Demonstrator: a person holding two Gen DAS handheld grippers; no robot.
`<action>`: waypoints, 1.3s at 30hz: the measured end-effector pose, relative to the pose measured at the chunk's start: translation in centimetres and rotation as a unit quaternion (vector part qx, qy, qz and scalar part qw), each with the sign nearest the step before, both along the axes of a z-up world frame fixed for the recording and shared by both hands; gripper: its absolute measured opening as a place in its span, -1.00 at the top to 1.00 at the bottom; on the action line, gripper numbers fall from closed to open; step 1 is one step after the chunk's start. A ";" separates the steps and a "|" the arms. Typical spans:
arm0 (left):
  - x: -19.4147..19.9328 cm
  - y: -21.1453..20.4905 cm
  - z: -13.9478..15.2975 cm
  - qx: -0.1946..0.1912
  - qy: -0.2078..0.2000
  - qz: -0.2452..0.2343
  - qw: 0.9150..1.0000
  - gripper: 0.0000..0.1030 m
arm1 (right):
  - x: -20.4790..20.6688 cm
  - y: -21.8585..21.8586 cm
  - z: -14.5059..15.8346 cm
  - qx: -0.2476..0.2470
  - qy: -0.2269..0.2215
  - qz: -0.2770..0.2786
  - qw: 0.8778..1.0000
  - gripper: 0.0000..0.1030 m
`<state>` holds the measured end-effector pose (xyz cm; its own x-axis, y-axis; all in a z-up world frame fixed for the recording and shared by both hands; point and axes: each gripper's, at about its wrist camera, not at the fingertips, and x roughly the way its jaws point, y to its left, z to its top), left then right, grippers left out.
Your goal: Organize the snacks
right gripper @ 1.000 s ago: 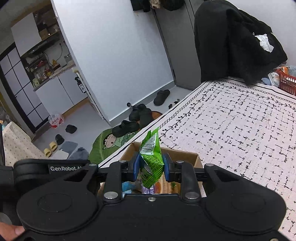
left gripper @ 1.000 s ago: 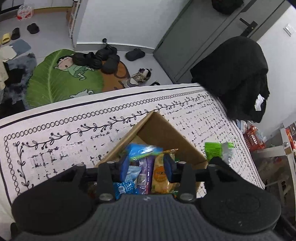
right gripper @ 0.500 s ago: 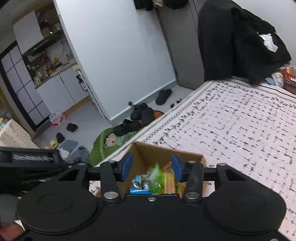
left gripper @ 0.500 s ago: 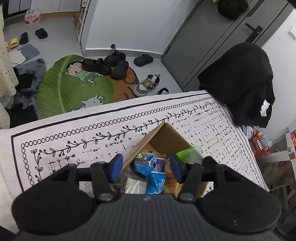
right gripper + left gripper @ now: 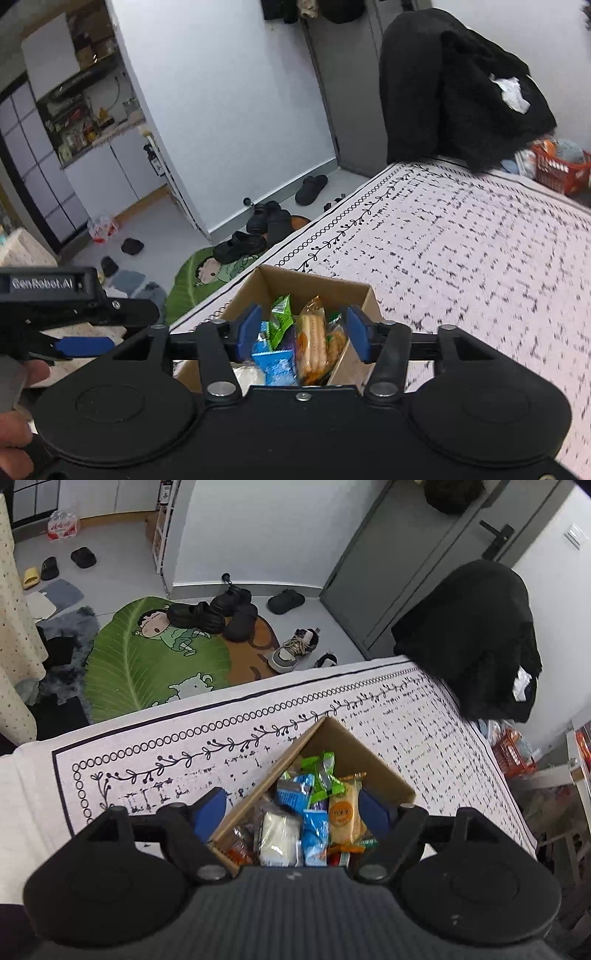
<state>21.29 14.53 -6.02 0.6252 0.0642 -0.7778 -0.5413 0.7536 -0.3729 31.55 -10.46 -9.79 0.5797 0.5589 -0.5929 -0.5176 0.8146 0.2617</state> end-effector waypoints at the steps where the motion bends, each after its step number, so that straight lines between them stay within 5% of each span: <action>1: -0.3 -0.2 0.2 0.003 0.000 -0.004 1.000 -0.51 | -0.4 -0.4 0.1 0.000 0.000 -0.005 1.000 -0.08; 8: -2.1 -1.2 1.3 0.013 -0.004 -0.035 0.999 -0.61 | -2.8 -2.9 1.4 0.017 0.014 -0.033 0.999 -0.22; 12: -3.2 -1.8 2.5 0.022 -0.015 -0.054 0.998 -0.75 | -4.6 -4.1 3.0 0.023 0.004 -0.046 0.999 -0.56; 20: -5.4 -2.8 6.1 0.043 -0.044 -0.089 0.994 -0.97 | -7.3 -6.4 6.3 0.046 -0.022 -0.069 0.996 -0.84; 39: -14.0 -3.9 9.8 0.089 -0.093 -0.095 0.987 -1.00 | -14.1 -8.5 9.0 0.038 -0.055 -0.074 0.995 -1.00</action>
<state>7.34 10.59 3.77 0.7700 0.0571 -0.6355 -0.3190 0.8970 -0.3060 17.43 -18.97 -0.81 0.7187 0.5030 -0.4801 -0.4219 0.8643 0.2739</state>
